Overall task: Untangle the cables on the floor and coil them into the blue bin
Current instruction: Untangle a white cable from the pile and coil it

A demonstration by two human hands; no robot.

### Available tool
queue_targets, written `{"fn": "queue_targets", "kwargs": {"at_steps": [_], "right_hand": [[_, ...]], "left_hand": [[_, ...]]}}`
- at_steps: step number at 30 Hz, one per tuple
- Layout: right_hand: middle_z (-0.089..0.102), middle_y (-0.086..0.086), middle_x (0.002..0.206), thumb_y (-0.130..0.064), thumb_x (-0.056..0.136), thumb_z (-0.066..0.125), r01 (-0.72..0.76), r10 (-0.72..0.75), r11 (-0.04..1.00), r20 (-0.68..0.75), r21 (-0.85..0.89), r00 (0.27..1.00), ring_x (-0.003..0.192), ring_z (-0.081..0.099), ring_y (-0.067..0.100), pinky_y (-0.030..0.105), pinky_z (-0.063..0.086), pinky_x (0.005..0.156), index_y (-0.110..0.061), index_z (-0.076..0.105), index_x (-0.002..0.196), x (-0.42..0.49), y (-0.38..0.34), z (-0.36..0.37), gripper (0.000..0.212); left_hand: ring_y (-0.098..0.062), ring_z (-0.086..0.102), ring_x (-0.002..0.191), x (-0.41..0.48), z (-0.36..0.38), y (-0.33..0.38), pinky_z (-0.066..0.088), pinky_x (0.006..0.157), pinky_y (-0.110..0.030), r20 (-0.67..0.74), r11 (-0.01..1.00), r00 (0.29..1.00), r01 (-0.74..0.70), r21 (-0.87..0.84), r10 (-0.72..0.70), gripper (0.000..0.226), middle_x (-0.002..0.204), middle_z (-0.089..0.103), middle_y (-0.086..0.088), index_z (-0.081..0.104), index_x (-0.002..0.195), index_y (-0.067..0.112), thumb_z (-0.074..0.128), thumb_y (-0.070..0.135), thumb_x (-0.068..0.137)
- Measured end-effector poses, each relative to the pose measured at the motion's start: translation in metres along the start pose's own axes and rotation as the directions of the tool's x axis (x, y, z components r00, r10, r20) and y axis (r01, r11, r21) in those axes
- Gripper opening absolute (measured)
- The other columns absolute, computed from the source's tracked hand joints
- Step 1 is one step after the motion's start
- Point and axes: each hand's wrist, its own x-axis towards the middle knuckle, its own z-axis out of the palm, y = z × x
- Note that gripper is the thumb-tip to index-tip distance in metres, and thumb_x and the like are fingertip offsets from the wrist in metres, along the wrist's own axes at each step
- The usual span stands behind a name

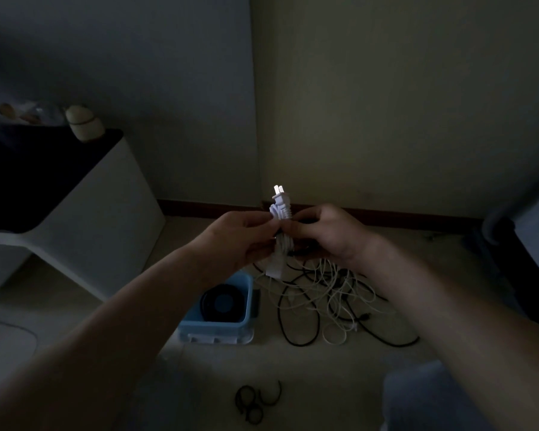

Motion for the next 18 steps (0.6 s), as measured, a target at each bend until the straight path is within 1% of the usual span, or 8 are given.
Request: {"fn": "queue_targets", "kwargs": {"at_steps": [3,5,7,9,11,14,16,18], "right_hand": [[0.069,0.000,0.066,-0.033,0.067,0.076,-0.025,0.024,0.999,0.019,0.026,1.000,0.062,0.066,0.012,0.031,0.057,0.061,-0.014,0.071,0.084,-0.001,-0.002,-0.002,0.026],[0.069,0.003,0.069,-0.031,0.070,0.076,-0.043,0.042,0.999,0.033,0.021,0.999,0.063,0.067,0.014,0.031,0.058,0.061,-0.013,0.071,0.086,-0.002,-0.001,-0.002,0.024],[0.071,0.008,0.077,-0.029,0.075,0.076,-0.056,0.056,0.998,0.035,0.003,0.998,0.067,0.068,0.017,0.032,0.058,0.062,-0.012,0.073,0.090,-0.002,0.000,-0.001,0.023],[0.071,0.008,0.077,-0.028,0.076,0.076,-0.065,0.065,0.998,0.034,-0.001,0.997,0.065,0.069,0.016,0.032,0.058,0.062,-0.012,0.073,0.090,-0.002,0.001,0.000,0.021],[0.071,0.007,0.076,-0.022,0.083,0.073,-0.077,0.076,0.997,0.044,0.021,0.996,0.064,0.069,0.015,0.031,0.059,0.063,-0.011,0.073,0.092,-0.002,0.001,0.000,0.013],[0.072,0.007,0.074,-0.012,0.091,0.065,-0.092,0.086,0.993,0.085,0.079,0.993,0.065,0.070,0.016,0.031,0.061,0.066,-0.008,0.072,0.092,-0.004,-0.001,-0.005,0.008],[0.072,0.007,0.073,-0.010,0.091,0.064,-0.093,0.084,0.992,0.097,0.091,0.992,0.065,0.071,0.017,0.032,0.062,0.068,-0.007,0.072,0.089,-0.006,-0.002,-0.006,0.009],[0.072,0.008,0.073,-0.008,0.091,0.064,-0.082,0.075,0.994,0.090,0.076,0.993,0.065,0.071,0.017,0.033,0.062,0.068,-0.006,0.072,0.087,-0.007,-0.001,-0.007,0.009]], "left_hand": [[-0.019,0.072,0.096,0.001,-0.003,-0.002,0.056,0.081,-0.021,0.033,0.993,0.998,-0.060,0.103,0.057,0.025,0.107,0.074,-0.015,0.065,0.120,0.003,0.053,0.005,0.098],[-0.021,0.072,0.099,0.001,-0.002,-0.004,0.056,0.083,-0.023,0.023,0.970,0.994,-0.111,0.217,0.109,0.027,0.107,0.074,-0.013,0.067,0.120,0.006,0.061,0.004,0.094],[-0.019,0.073,0.097,0.001,0.001,-0.007,0.057,0.085,-0.026,-0.016,0.932,0.988,-0.142,0.334,0.156,0.027,0.103,0.076,-0.008,0.071,0.116,0.011,0.068,0.007,0.090],[-0.016,0.074,0.090,0.001,0.005,-0.009,0.058,0.082,-0.025,-0.073,0.891,0.976,-0.154,0.427,0.204,0.023,0.097,0.077,-0.003,0.073,0.111,0.014,0.072,0.010,0.088],[-0.015,0.074,0.085,0.003,0.008,-0.011,0.058,0.077,-0.026,-0.098,0.888,0.968,-0.168,0.428,0.231,0.020,0.093,0.077,-0.002,0.074,0.108,0.015,0.073,0.013,0.088],[-0.006,0.072,0.074,0.003,0.011,-0.009,0.052,0.062,-0.014,-0.109,0.903,0.966,-0.177,0.391,0.236,0.020,0.088,0.078,0.000,0.074,0.110,0.015,0.069,0.012,0.091],[-0.007,0.073,0.077,0.003,0.011,-0.007,0.051,0.063,-0.011,-0.093,0.894,0.967,-0.180,0.410,0.237,0.024,0.091,0.078,0.001,0.072,0.115,0.014,0.066,0.011,0.092],[-0.012,0.074,0.085,0.005,0.010,-0.008,0.054,0.069,-0.014,-0.069,0.881,0.970,-0.181,0.438,0.233,0.025,0.095,0.077,-0.002,0.072,0.117,0.014,0.065,0.012,0.093]]}}
